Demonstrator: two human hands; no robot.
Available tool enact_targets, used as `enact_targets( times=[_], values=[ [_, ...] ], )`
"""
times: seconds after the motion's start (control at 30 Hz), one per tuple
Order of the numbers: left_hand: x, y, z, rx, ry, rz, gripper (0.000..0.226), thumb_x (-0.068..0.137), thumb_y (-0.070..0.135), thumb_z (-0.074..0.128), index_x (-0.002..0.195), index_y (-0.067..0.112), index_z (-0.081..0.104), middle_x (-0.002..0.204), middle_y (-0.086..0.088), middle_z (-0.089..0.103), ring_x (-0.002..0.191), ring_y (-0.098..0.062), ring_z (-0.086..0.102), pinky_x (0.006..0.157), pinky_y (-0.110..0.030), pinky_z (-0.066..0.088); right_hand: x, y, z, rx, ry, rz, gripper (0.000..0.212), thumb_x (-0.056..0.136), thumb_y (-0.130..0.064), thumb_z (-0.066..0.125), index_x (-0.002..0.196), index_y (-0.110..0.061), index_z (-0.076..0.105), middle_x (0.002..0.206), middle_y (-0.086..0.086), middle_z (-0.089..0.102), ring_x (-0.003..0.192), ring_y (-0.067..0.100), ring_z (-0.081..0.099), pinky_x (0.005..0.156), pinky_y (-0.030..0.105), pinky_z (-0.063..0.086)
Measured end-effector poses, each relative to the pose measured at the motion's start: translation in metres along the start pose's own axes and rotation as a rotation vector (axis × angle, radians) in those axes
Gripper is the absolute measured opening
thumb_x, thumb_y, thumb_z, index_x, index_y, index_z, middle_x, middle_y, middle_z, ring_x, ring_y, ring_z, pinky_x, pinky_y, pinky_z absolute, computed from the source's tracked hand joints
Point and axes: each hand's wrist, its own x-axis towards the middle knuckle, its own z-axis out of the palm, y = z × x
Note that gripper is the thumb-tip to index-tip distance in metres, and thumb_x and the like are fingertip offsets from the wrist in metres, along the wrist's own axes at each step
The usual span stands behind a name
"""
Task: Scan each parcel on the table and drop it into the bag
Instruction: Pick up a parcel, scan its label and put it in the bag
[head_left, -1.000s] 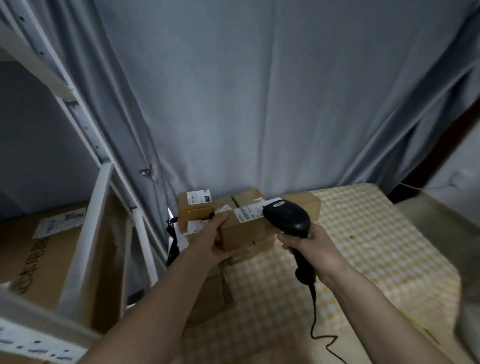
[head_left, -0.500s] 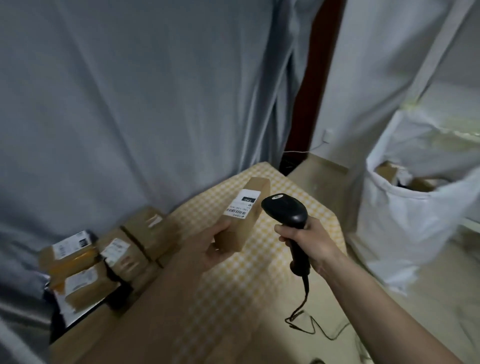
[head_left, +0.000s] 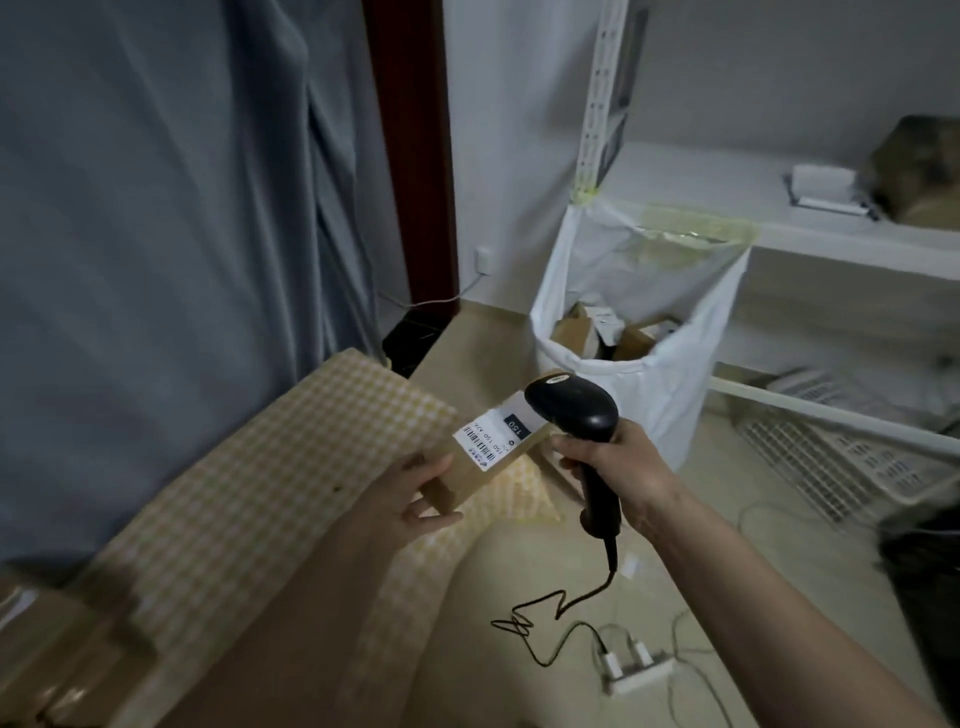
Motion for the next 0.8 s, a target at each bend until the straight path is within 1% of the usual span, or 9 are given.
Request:
enact_targets(
  times=[0.1, 0.23, 0.33, 0.47, 0.57, 0.63, 0.67, 0.73, 0.8],
  values=[
    [0.025, -0.002, 0.026, 0.005, -0.014, 0.009, 0.046, 0.080, 0.013, 0.076, 0.121, 0.009, 0.056, 0.118, -0.009, 0.057, 0.103, -0.027, 0.060, 0.070, -0.049, 0.059, 0.018, -0.001, -0.028, 0.013, 0.032, 0.034, 0.011, 0.080, -0.004, 0.072, 0.089, -0.004, 0.065, 0.075, 0.014, 0.063, 0.070, 0.022, 0.057, 0.065, 0.028, 0.047],
    [0.055, 0.006, 0.062, 0.029, -0.010, 0.001, 0.019, 0.084, 0.006, 0.072, 0.101, 0.003, 0.065, 0.103, -0.011, 0.067, 0.103, -0.024, 0.060, 0.085, -0.052, 0.054, 0.041, 0.000, -0.056, 0.044, 0.069, 0.054, 0.010, 0.081, -0.002, 0.071, 0.088, -0.006, 0.065, 0.076, 0.011, 0.062, 0.072, 0.020, 0.058, 0.066, 0.025, 0.048],
    [0.084, 0.020, 0.094, 0.070, -0.028, 0.004, 0.013, 0.083, 0.005, 0.072, 0.095, 0.004, 0.066, 0.095, -0.010, 0.068, 0.098, -0.022, 0.063, 0.085, -0.051, 0.053, 0.058, 0.001, -0.075, 0.067, 0.105, 0.073, 0.017, 0.081, -0.002, 0.071, 0.097, -0.002, 0.065, 0.079, 0.012, 0.062, 0.071, 0.020, 0.059, 0.065, 0.025, 0.048],
    [0.137, 0.044, 0.143, 0.137, -0.065, 0.069, 0.017, 0.081, 0.002, 0.073, 0.097, 0.005, 0.066, 0.098, -0.011, 0.066, 0.089, -0.020, 0.061, 0.082, -0.050, 0.055, 0.094, 0.000, -0.101, 0.086, 0.187, 0.099, 0.022, 0.080, -0.004, 0.072, 0.100, -0.002, 0.065, 0.080, 0.012, 0.064, 0.070, 0.018, 0.060, 0.067, 0.029, 0.048],
    [0.187, 0.064, 0.180, 0.232, -0.069, 0.118, 0.027, 0.077, 0.003, 0.077, 0.100, -0.001, 0.064, 0.104, -0.018, 0.067, 0.087, -0.026, 0.065, 0.076, -0.041, 0.057, 0.132, -0.004, -0.120, 0.103, 0.256, 0.110, 0.022, 0.079, -0.005, 0.073, 0.099, -0.003, 0.065, 0.080, 0.011, 0.064, 0.070, 0.018, 0.061, 0.066, 0.028, 0.048],
    [0.221, 0.080, 0.200, 0.337, -0.011, 0.222, 0.027, 0.072, 0.000, 0.081, 0.089, 0.003, 0.060, 0.095, -0.016, 0.066, 0.078, -0.026, 0.064, 0.075, -0.041, 0.058, 0.165, -0.010, -0.128, 0.112, 0.293, 0.125, 0.021, 0.079, -0.005, 0.074, 0.098, -0.003, 0.065, 0.080, 0.012, 0.064, 0.070, 0.019, 0.062, 0.067, 0.030, 0.049],
    [0.239, 0.090, 0.211, 0.405, 0.034, 0.283, 0.033, 0.067, 0.000, 0.084, 0.088, 0.005, 0.058, 0.091, -0.013, 0.064, 0.077, -0.025, 0.063, 0.079, -0.044, 0.058, 0.183, -0.015, -0.131, 0.112, 0.304, 0.130, 0.022, 0.078, -0.005, 0.074, 0.098, -0.003, 0.066, 0.080, 0.012, 0.064, 0.070, 0.019, 0.062, 0.068, 0.031, 0.049],
    [0.271, 0.111, 0.232, 0.519, 0.089, 0.367, 0.049, 0.060, 0.000, 0.086, 0.099, 0.006, 0.057, 0.091, -0.006, 0.062, 0.081, -0.022, 0.061, 0.082, -0.045, 0.058, 0.223, -0.025, -0.136, 0.111, 0.323, 0.145, 0.022, 0.078, -0.004, 0.074, 0.099, -0.003, 0.066, 0.079, 0.012, 0.064, 0.070, 0.019, 0.062, 0.069, 0.032, 0.049],
    [0.305, 0.132, 0.252, 0.580, 0.114, 0.419, 0.057, 0.058, -0.002, 0.085, 0.106, 0.008, 0.055, 0.097, -0.005, 0.062, 0.085, -0.020, 0.061, 0.082, -0.039, 0.057, 0.263, -0.033, -0.139, 0.115, 0.330, 0.160, 0.019, 0.079, -0.003, 0.073, 0.097, -0.004, 0.066, 0.078, 0.012, 0.064, 0.070, 0.019, 0.061, 0.068, 0.032, 0.049]
  ],
)
